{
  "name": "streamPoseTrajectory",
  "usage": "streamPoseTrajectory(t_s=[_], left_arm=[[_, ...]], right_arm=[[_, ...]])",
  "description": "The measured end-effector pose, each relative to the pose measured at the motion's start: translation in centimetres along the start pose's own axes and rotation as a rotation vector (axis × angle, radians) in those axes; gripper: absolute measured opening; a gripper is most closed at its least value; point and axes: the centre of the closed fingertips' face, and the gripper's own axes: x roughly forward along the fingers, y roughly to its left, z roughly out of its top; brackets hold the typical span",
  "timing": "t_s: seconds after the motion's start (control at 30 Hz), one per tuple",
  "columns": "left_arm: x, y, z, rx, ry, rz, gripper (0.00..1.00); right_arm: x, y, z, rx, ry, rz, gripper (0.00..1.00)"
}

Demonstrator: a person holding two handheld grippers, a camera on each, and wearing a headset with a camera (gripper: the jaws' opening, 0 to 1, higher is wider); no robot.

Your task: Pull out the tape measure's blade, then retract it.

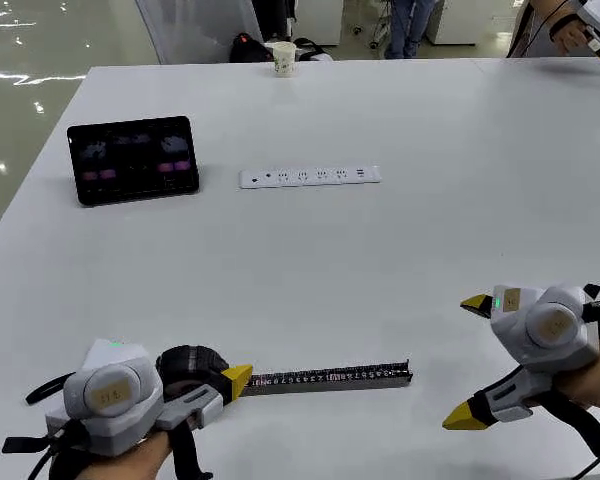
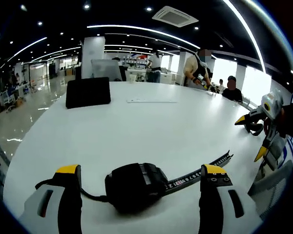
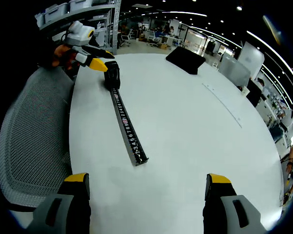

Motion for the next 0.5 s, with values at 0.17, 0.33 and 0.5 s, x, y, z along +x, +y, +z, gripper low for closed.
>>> streamPoseTrajectory(t_s=[0.17, 0.33, 0.5], left_arm=[[0.2, -0.5, 1.2, 0.008, -0.080, 0.014, 0.99], [1.1, -0.5, 0.9, 0.036, -0.085, 0.041, 0.99], [2.1, 0.9, 0.4, -0.025, -0.088, 0.095, 0.99]], right_arm=[[0.6, -0.6, 0.7, -0.027, 0.006, 0.015, 0.95], [1.3, -1.0, 1.0, -0.070, 0.025, 0.041, 0.94], [2.2, -1.0, 1.4, -0.101, 0.031, 0.075, 0.90]])
